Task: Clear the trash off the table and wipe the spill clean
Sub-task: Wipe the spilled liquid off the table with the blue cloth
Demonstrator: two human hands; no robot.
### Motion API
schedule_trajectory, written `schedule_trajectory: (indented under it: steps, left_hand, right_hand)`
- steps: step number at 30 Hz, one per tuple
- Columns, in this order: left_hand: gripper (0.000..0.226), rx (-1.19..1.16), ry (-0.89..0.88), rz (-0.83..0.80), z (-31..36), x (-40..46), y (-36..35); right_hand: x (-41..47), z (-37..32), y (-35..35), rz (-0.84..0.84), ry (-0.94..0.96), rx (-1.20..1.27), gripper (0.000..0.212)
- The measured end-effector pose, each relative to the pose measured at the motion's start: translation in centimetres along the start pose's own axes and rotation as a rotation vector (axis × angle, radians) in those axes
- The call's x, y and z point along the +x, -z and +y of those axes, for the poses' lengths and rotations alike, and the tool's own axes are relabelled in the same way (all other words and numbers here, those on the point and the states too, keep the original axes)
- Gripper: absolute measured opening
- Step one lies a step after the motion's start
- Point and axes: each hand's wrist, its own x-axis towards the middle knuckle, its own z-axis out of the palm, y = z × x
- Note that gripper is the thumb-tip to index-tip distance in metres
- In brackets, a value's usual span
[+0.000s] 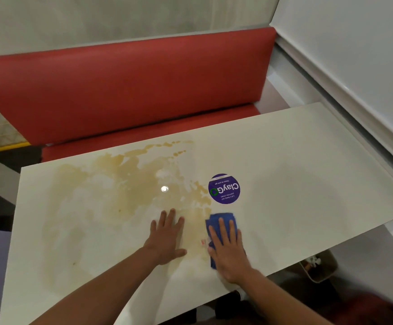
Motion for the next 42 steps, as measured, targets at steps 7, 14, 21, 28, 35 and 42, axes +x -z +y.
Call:
schedule_trajectory:
  steps: [7, 14, 21, 28, 35, 42]
  left_hand:
    - [0.105, -0.019, 0.0, -0.013, 0.0, 0.0, 0.1]
    - [0.106, -0.02, 0.016, -0.035, 0.2, 0.2, 0.5]
    - [0.106, 0.009, 0.015, -0.013, 0.1, 0.0, 0.5]
    - [0.105, 0.02, 0.015, -0.023, 0.1, 0.2, 0.3]
    - [0.106, 0.032, 0.028, -0.038, 0.3, 0.4, 0.6]
    - [0.106, 0.013, 0.026, -0.035, 0.3, 0.3, 0.5]
  right_hand:
    - [-2.4, 9.0, 0.9, -0.042, 0.036, -0.19, 0.065]
    - [5.2, 3.7, 2.7, 0.079, -0.263, 0.002, 0.064]
    - [-3.2, 2.6, -0.2, -0.058, 0.202, -0.143, 0.06]
    - [1.5, 9.3, 3.4, 0.031, -0.123, -0.064, 0.062]
    - [5.7, 0.8, 2.7, -0.014, -0.007, -0.072, 0.065]
    - [0.5, 7.1, 1.9, -0.008, 0.144, -0.182, 0.062]
